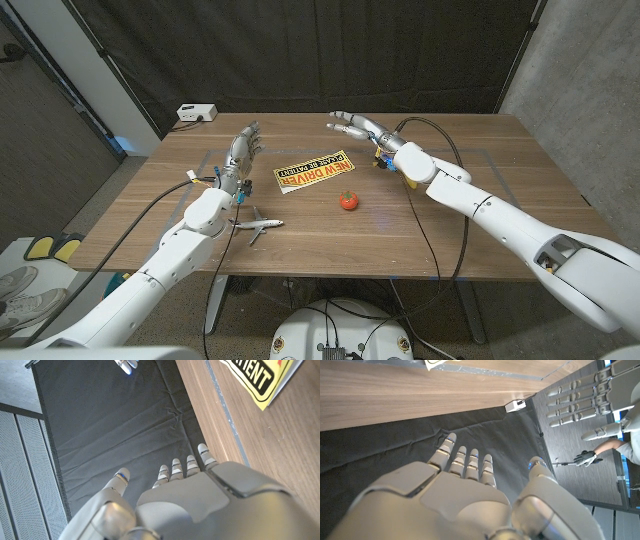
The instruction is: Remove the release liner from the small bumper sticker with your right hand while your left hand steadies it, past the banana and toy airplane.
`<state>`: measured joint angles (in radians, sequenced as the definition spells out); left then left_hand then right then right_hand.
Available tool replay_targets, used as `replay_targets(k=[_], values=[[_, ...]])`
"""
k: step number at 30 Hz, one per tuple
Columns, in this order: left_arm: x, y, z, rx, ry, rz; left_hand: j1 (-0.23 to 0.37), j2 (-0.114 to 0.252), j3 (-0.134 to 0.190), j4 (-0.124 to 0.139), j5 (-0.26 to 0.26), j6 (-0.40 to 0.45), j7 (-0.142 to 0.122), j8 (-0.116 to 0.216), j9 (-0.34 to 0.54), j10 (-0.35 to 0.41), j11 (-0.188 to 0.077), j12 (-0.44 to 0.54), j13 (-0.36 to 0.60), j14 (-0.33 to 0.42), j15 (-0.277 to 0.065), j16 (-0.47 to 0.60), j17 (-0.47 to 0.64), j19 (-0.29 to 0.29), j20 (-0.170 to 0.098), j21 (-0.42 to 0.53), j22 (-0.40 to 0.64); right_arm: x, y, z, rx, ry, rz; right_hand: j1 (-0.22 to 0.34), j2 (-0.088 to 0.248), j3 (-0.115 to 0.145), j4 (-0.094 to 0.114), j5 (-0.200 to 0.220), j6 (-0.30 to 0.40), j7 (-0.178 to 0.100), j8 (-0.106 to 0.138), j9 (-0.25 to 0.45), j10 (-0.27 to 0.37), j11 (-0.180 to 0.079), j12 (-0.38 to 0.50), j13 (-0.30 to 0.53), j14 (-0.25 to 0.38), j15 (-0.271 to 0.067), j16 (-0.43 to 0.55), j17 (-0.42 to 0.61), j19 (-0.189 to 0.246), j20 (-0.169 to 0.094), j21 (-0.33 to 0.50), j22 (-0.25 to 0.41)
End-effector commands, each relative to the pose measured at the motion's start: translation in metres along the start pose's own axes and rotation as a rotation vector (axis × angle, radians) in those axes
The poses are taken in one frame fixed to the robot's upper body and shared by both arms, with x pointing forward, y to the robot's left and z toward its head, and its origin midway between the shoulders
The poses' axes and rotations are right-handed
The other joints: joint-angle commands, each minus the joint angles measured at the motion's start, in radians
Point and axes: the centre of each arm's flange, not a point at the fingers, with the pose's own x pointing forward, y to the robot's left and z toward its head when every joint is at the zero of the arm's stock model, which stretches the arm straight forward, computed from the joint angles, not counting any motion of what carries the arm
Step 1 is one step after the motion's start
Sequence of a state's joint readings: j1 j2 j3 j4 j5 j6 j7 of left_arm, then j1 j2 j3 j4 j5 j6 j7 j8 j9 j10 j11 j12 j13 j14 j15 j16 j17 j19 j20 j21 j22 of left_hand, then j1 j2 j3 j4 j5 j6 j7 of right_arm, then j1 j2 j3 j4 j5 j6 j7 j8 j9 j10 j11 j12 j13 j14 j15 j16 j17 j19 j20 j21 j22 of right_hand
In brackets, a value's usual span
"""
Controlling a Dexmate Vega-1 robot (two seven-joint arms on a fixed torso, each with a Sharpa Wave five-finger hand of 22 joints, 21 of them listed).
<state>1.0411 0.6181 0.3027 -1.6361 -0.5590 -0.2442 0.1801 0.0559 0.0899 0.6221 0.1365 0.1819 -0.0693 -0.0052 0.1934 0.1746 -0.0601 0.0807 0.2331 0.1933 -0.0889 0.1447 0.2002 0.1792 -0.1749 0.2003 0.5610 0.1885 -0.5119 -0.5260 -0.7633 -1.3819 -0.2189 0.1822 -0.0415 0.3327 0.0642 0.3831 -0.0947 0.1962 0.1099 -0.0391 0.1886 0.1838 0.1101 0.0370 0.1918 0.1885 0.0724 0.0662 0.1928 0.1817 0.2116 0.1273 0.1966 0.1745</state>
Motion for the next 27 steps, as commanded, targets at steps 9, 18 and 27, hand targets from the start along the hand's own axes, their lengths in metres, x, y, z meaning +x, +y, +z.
replay_targets(k=[9, 18, 27], values=[[-0.008, -0.001, -0.001, 0.007, 0.001, -0.007, -0.011, 0.024, -0.002, 0.004, 0.003, 0.006, 0.000, 0.001, 0.005, 0.010, 0.001, 0.006, 0.003, 0.008, 0.002, 0.008, 0.005, -0.008, 0.011, -0.004, 0.005, 0.024, 0.037, 0.005, -0.207, 0.127, 0.028, 0.006, -0.045, -0.022, -0.026, -0.004, -0.023, 0.001, -0.002, 0.005, -0.029, -0.018, -0.007, 0.004, -0.015, -0.007, -0.001, 0.005, -0.002, 0.015, 0.004, 0.005], [-0.009, -0.001, 0.000, 0.005, -0.004, -0.011, -0.011, 0.022, -0.003, 0.003, 0.003, 0.008, -0.001, 0.001, 0.005, 0.011, 0.003, 0.005, 0.003, 0.010, 0.003, 0.007, 0.005, -0.005, 0.012, -0.004, 0.005, 0.035, 0.050, 0.001, -0.241, 0.161, 0.087, -0.001, -0.061, -0.035, -0.028, -0.001, -0.032, 0.002, -0.003, 0.006, -0.053, -0.024, -0.010, 0.006, -0.041, -0.011, -0.007, 0.007, -0.015, 0.017, 0.000, 0.006], [-0.010, 0.001, -0.001, 0.004, -0.004, -0.004, -0.012, 0.020, -0.004, 0.003, 0.003, 0.009, -0.001, 0.000, 0.005, 0.012, 0.003, 0.004, 0.004, 0.013, 0.003, 0.006, 0.005, -0.003, 0.012, -0.005, 0.005, 0.047, 0.063, 0.006, -0.318, 0.190, 0.153, 0.019, -0.063, -0.035, -0.040, 0.008, -0.057, 0.011, -0.006, 0.007, -0.073, -0.021, -0.010, 0.007, -0.073, -0.017, -0.012, 0.006, -0.043, 0.010, -0.007, 0.007]])
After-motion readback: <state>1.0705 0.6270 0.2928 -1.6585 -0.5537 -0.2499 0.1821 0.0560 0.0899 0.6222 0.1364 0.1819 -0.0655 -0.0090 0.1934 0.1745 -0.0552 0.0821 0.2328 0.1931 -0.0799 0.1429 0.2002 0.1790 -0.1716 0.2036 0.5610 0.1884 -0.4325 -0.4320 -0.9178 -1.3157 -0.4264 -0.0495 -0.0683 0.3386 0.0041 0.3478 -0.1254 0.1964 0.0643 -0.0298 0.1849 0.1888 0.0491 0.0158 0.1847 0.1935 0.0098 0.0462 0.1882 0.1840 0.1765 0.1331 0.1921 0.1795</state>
